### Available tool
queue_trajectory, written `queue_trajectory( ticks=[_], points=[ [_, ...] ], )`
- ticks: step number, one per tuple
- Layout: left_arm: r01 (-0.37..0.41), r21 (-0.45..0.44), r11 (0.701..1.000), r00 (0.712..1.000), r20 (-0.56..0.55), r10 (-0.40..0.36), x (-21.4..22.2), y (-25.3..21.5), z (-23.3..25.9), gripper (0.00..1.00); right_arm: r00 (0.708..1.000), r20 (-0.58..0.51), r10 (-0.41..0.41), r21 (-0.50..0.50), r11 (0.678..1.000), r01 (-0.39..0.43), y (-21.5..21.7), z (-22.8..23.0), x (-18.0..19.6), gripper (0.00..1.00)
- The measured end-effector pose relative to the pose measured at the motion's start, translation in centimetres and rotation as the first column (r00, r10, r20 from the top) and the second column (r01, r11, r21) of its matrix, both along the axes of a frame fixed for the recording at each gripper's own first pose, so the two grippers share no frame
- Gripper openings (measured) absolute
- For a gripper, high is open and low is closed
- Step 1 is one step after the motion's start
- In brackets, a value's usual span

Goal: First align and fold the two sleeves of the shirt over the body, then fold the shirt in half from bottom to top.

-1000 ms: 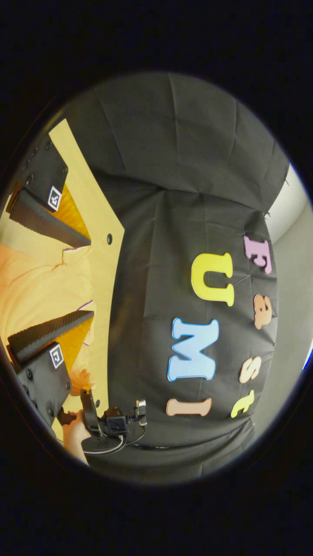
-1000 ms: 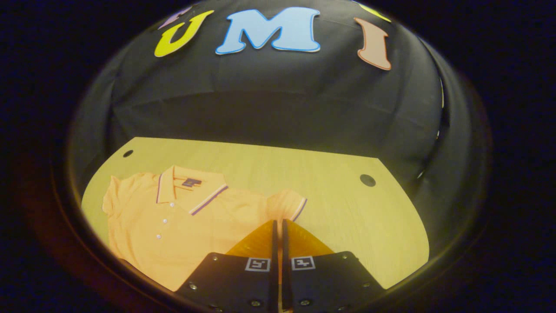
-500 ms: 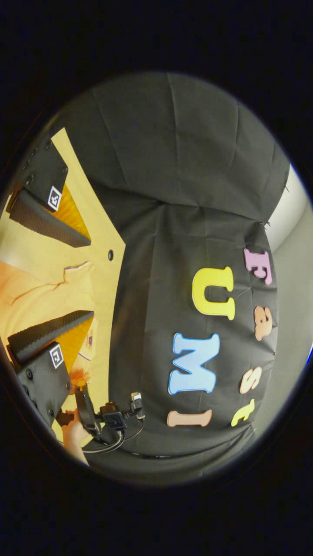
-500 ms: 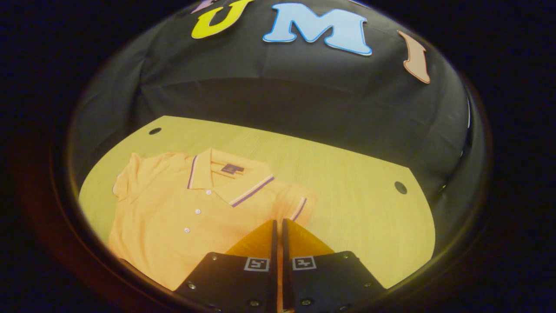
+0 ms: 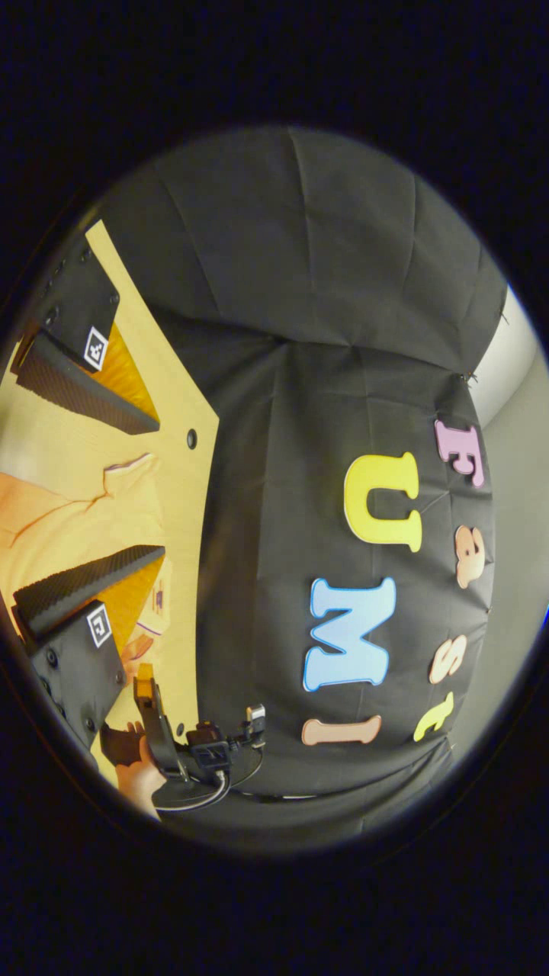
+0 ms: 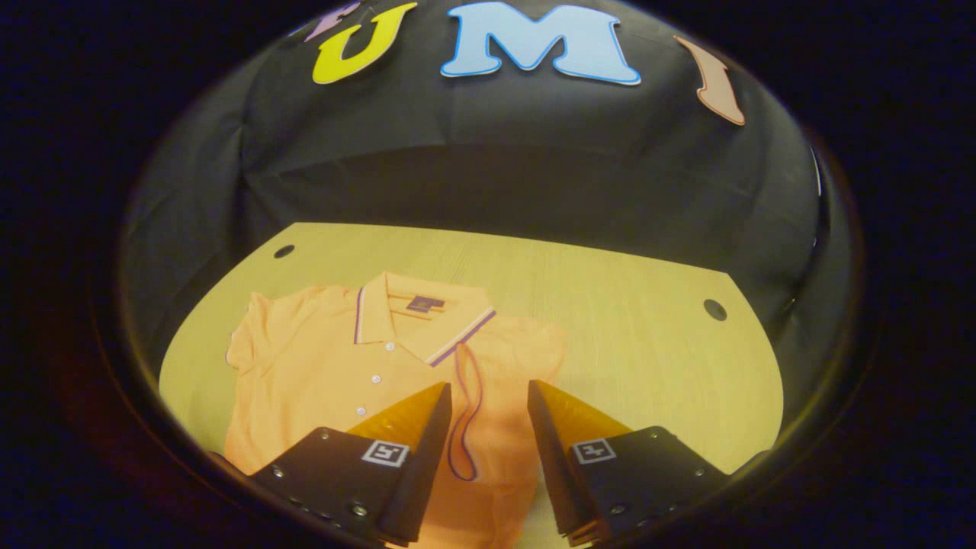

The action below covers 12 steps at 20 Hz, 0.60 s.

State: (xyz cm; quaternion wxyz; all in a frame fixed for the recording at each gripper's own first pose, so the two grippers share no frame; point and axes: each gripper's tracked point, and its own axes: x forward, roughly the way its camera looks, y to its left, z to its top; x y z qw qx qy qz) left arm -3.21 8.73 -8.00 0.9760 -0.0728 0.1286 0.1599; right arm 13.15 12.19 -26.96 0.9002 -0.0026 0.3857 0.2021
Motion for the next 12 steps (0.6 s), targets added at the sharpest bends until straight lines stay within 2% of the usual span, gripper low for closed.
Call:
queue_trajectory(
  ticks=[1,2,5,6,9,12],
  points=[
    [0.021,-0.005,1.0,1.0,0.0,-0.021,0.8,0.2,-0.4,0.95,1.0,0.014,-0.018,0.006,1.0,0.018,-0.2,0.9,-0.2,0.68],
    [0.043,-0.009,0.999,0.999,-0.003,-0.043,1.6,0.4,-0.7,0.94,0.999,0.03,-0.033,0.011,0.999,0.033,-0.4,1.8,-0.6,0.81],
    [0.107,-0.016,0.994,0.994,-0.015,-0.107,4.3,1.1,-2.1,0.94,0.995,0.081,-0.06,0.001,0.998,0.061,-1.1,4.7,-2.0,0.89],
    [0.124,-0.018,0.992,0.992,-0.018,-0.125,5.1,1.4,-2.6,0.94,0.993,0.099,-0.066,-0.009,0.998,0.067,-1.5,5.7,-2.6,0.94],
    [0.14,-0.013,0.99,0.989,-0.041,-0.141,7.6,2.8,-4.5,0.94,0.987,0.148,-0.069,-0.022,0.997,0.073,-2.2,8.7,-4.5,0.94],
    [0.117,-0.043,0.992,0.991,-0.061,-0.119,9.6,4.3,-7.2,0.94,0.982,0.182,-0.06,-0.004,0.998,0.062,-2.2,11.4,-7.1,0.94]
  ],
)
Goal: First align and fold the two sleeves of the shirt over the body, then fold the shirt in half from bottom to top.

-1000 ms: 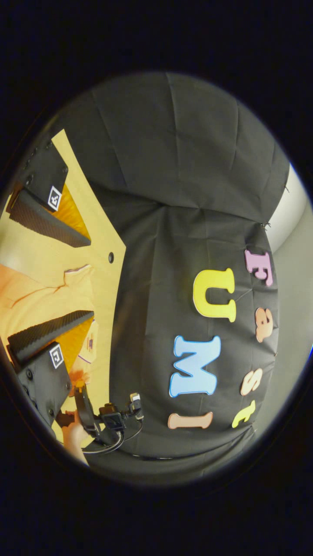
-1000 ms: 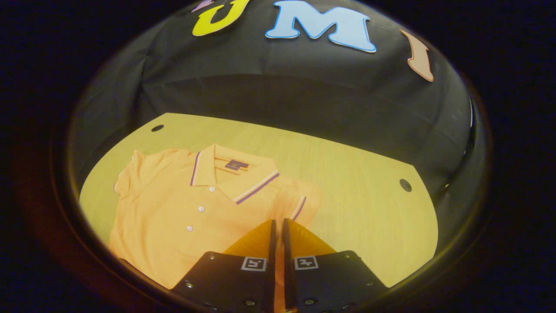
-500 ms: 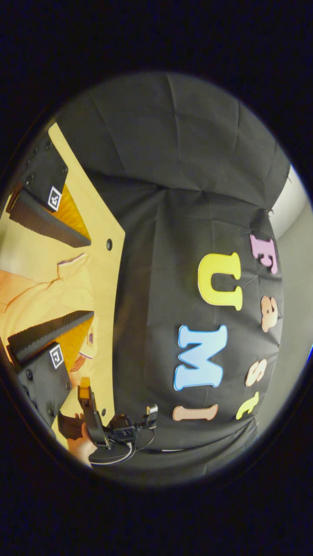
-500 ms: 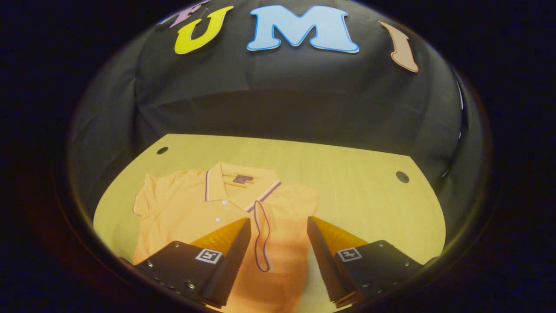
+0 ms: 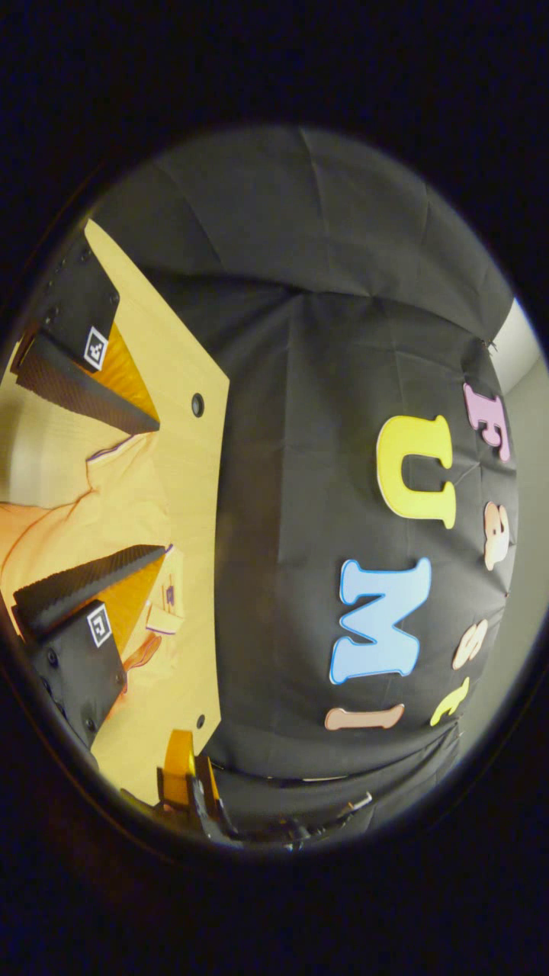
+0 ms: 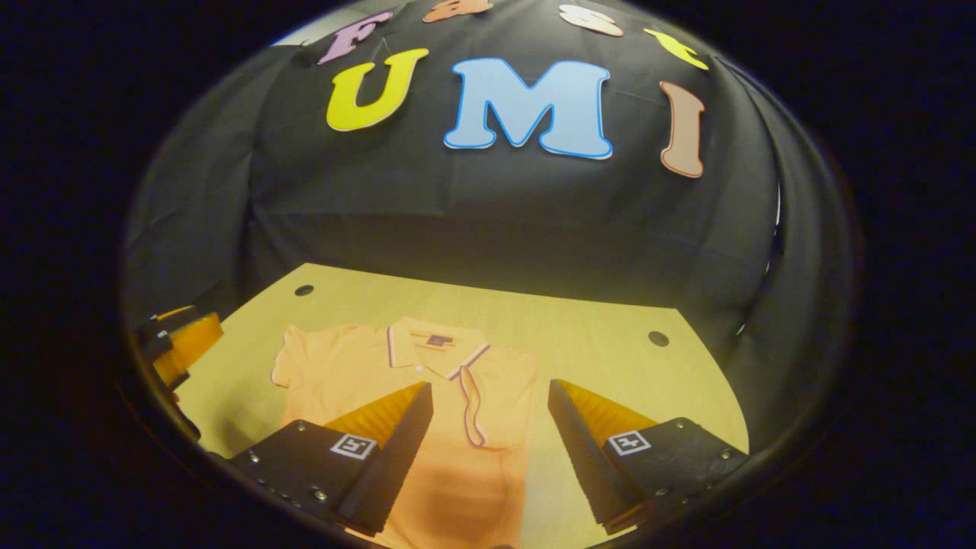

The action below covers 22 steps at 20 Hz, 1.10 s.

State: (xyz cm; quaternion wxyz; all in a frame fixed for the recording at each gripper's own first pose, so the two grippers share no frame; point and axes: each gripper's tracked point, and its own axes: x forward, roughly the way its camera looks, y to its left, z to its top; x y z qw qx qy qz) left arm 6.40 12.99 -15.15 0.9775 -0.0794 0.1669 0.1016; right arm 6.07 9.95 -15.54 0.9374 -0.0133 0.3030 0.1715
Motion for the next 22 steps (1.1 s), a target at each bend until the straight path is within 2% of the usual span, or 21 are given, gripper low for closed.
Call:
queue_trajectory(
  ticks=[5,9,11,16,19,21,22],
  points=[
    [-0.039,-0.036,0.999,0.998,-0.053,0.037,4.6,1.8,-5.7,0.94,0.999,0.039,0.015,0.008,1.0,-0.015,-0.8,3.1,-4.1,0.94],
    [-0.096,-0.072,0.993,0.988,-0.13,0.087,8.4,3.5,-10.9,0.94,0.999,0.028,0.033,-0.034,0.999,-0.032,-2.2,3.5,-6.8,0.94],
    [-0.112,-0.065,0.992,0.983,-0.155,0.101,9.7,4.0,-12.5,0.94,1.0,0.002,0.027,-0.017,0.999,-0.027,-2.6,3.1,-8.0,0.94],
    [-0.162,-0.08,0.984,0.959,-0.249,0.138,10.4,5.8,-17.8,0.94,0.999,-0.036,0.01,0.031,0.999,-0.009,-4.0,3.2,-9.7,0.94],
    [-0.204,-0.102,0.974,0.944,-0.285,0.168,10.7,6.8,-19.7,0.95,0.999,-0.039,0.01,-0.004,1.0,-0.01,-5.3,3.1,-10.2,0.94],
    [-0.191,-0.084,0.978,0.949,-0.271,0.162,11.4,7.1,-19.6,0.94,0.999,-0.042,0.003,-0.011,1.0,-0.004,-5.9,3.1,-10.5,0.94],
    [-0.189,-0.078,0.979,0.947,-0.28,0.16,11.6,6.8,-19.9,0.94,0.999,-0.049,-0.002,-0.003,1.0,0.002,-6.0,3.0,-10.7,0.92]
  ],
)
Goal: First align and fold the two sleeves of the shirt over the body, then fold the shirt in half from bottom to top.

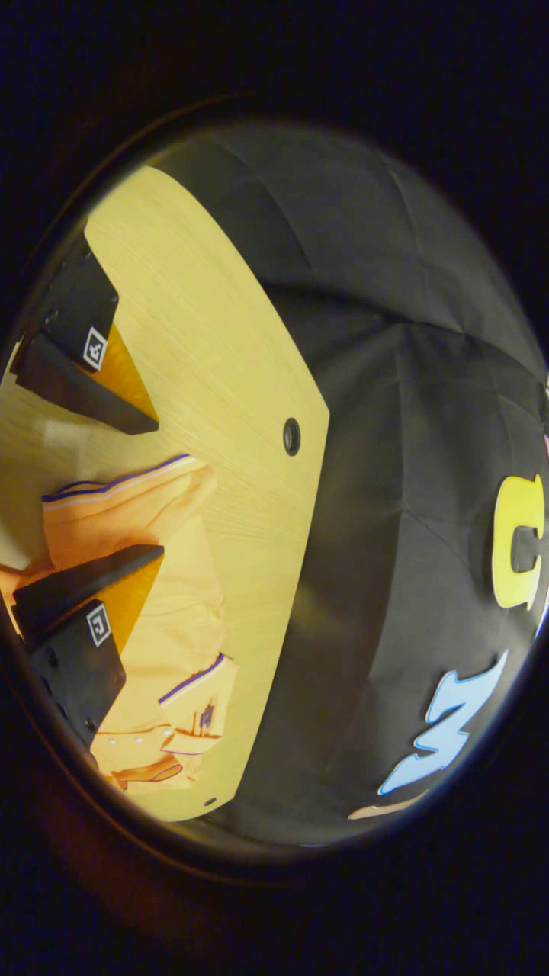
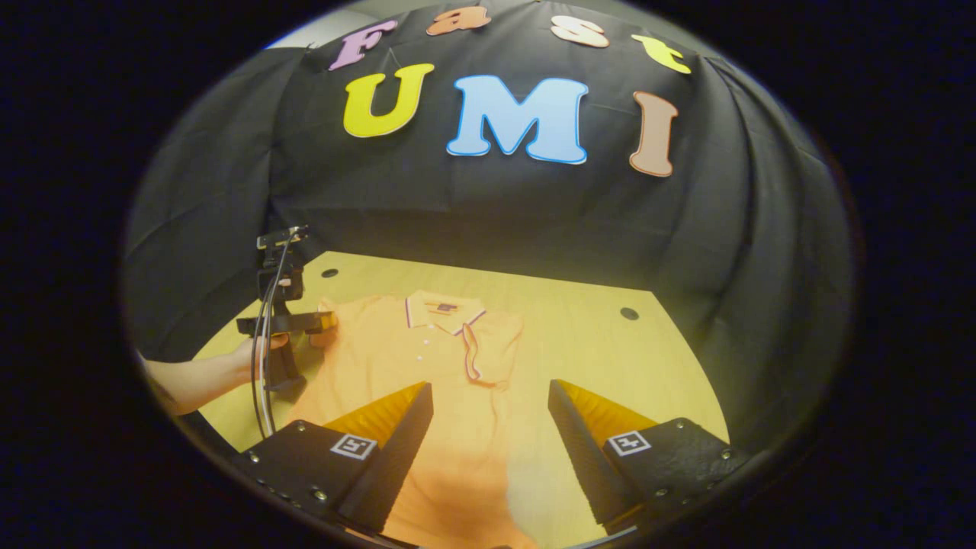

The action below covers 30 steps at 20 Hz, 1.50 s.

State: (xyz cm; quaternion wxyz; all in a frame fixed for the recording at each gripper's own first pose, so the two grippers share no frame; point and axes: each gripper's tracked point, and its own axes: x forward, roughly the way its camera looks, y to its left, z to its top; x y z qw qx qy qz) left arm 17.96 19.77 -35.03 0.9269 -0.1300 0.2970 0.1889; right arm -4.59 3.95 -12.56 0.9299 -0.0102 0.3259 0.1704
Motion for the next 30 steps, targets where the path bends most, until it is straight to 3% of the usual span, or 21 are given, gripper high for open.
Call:
queue_trajectory(
  ticks=[3,4,7,10,11,12,19,26,30],
  points=[
    [0.018,0.015,1.0,1.0,-0.013,-0.018,0.6,-0.6,-0.3,0.94,1.0,-0.019,0.004,0.011,1.0,-0.004,0.2,-0.4,-0.5,0.94],
    [0.017,0.03,0.999,1.0,-0.024,-0.016,0.5,-0.6,-0.4,0.87,1.0,-0.022,0.009,0.011,1.0,-0.009,0.2,-0.6,-0.6,0.94],
    [0.021,0.07,0.997,0.998,-0.057,-0.017,0.6,-0.5,-0.8,0.44,1.0,-0.025,0.009,0.026,1.0,-0.009,0.2,-0.5,-0.9,0.94],
    [0.04,0.086,0.996,0.997,-0.074,-0.034,0.6,-1.0,-0.7,0.22,1.0,-0.029,-0.004,0.029,1.0,0.005,-0.3,-0.7,-1.4,0.94],
    [0.038,0.091,0.995,0.997,-0.074,-0.032,0.7,-1.0,-0.5,0.22,0.999,-0.032,-0.011,0.029,1.0,0.012,-0.5,-0.7,-1.6,0.94],
    [0.043,0.087,0.995,0.997,-0.072,-0.037,0.8,-1.3,-0.4,0.1,0.999,-0.036,-0.019,0.031,0.999,0.02,-0.4,-0.6,-2.0,0.94],
    [0.088,0.163,0.983,0.996,0.001,-0.089,2.4,-3.0,3.8,0.1,0.997,-0.059,-0.057,0.04,0.997,0.059,-1.4,-1.2,-2.5,0.94],
    [0.246,0.206,0.947,0.967,0.006,-0.253,4.4,-9.0,5.4,0.11,0.995,-0.079,-0.055,0.043,0.997,0.058,-0.9,-2.1,-2.4,0.94],
    [0.317,0.193,0.929,0.947,-0.019,-0.32,4.7,-11.6,4.5,0.11,0.991,-0.083,-0.106,0.026,0.994,0.109,-0.7,-1.8,-3.3,0.92]
  ],
)
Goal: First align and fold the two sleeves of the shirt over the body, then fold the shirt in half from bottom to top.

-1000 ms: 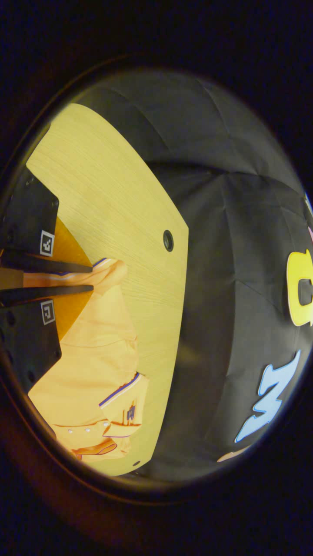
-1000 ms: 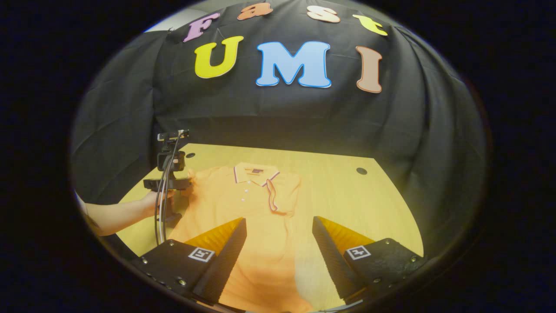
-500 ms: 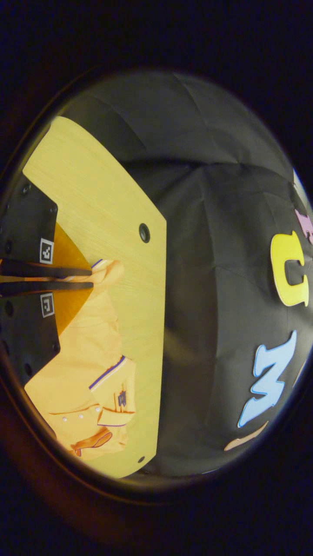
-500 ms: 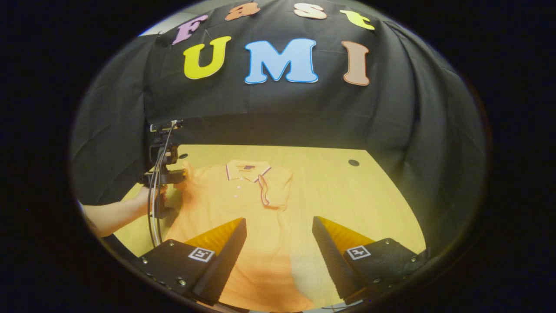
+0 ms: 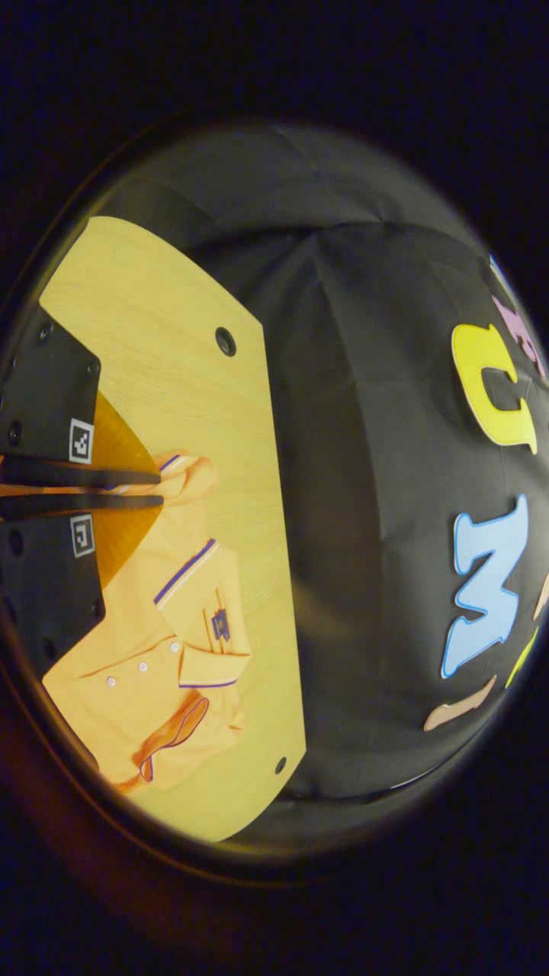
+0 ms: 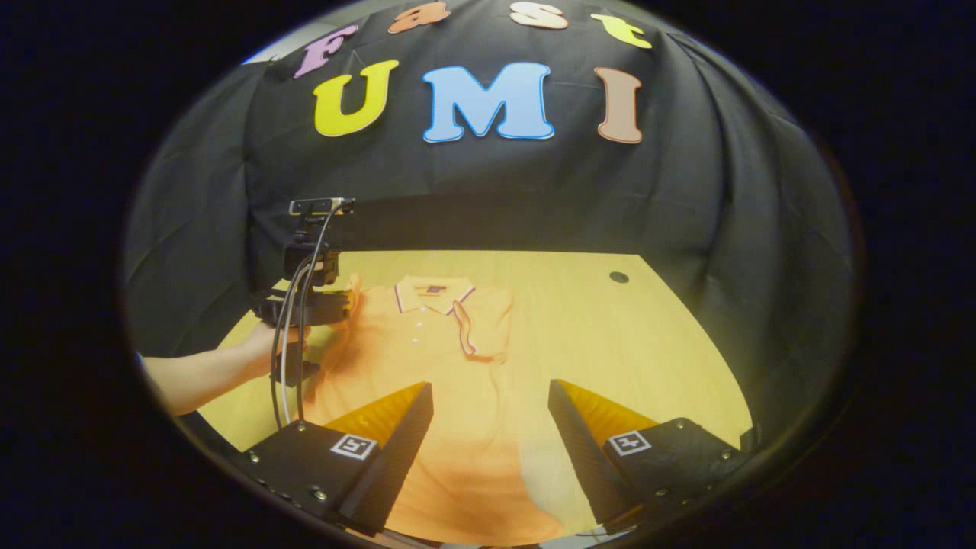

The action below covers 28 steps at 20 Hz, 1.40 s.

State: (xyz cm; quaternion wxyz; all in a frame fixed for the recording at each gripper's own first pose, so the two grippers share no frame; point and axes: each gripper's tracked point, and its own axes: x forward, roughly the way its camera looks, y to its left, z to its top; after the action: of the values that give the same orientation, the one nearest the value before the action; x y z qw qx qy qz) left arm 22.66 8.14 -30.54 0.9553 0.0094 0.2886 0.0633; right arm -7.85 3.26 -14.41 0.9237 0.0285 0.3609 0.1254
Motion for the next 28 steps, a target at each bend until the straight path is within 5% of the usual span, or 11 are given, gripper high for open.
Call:
queue_trajectory(
  ticks=[3,5,7,10,19,28],
  points=[
    [0.034,-0.015,0.999,0.999,-0.035,-0.035,-0.3,-1.0,-0.9,0.12,0.999,-0.015,-0.036,-0.006,0.999,0.036,-0.1,-0.8,-0.2,0.95],
    [0.055,-0.049,0.997,0.998,-0.037,-0.057,-0.6,-1.9,-0.9,0.23,0.999,-0.022,-0.04,0.008,0.999,0.04,-0.3,-1.3,0.0,0.95],
    [0.055,-0.071,0.996,0.998,-0.035,-0.058,-1.4,-2.2,-0.4,0.46,0.999,-0.022,-0.039,-0.004,0.999,0.039,-0.7,-1.9,-0.3,0.94],
    [0.048,-0.097,0.994,0.998,-0.023,-0.05,-3.3,-2.8,1.1,0.92,1.0,-0.026,-0.016,-0.014,1.0,0.016,-1.3,-2.6,-1.3,0.94],
    [0.161,-0.08,0.984,0.986,-0.019,-0.163,-15.0,-6.8,4.6,0.99,0.993,-0.103,0.048,-0.008,0.999,-0.049,-2.4,-6.6,-5.8,0.92],
    [0.189,-0.118,0.975,0.979,-0.057,-0.196,-25.4,-9.1,4.3,0.96,0.985,-0.141,0.103,-0.024,0.994,-0.107,-3.3,-8.6,-10.0,0.94]
  ],
)
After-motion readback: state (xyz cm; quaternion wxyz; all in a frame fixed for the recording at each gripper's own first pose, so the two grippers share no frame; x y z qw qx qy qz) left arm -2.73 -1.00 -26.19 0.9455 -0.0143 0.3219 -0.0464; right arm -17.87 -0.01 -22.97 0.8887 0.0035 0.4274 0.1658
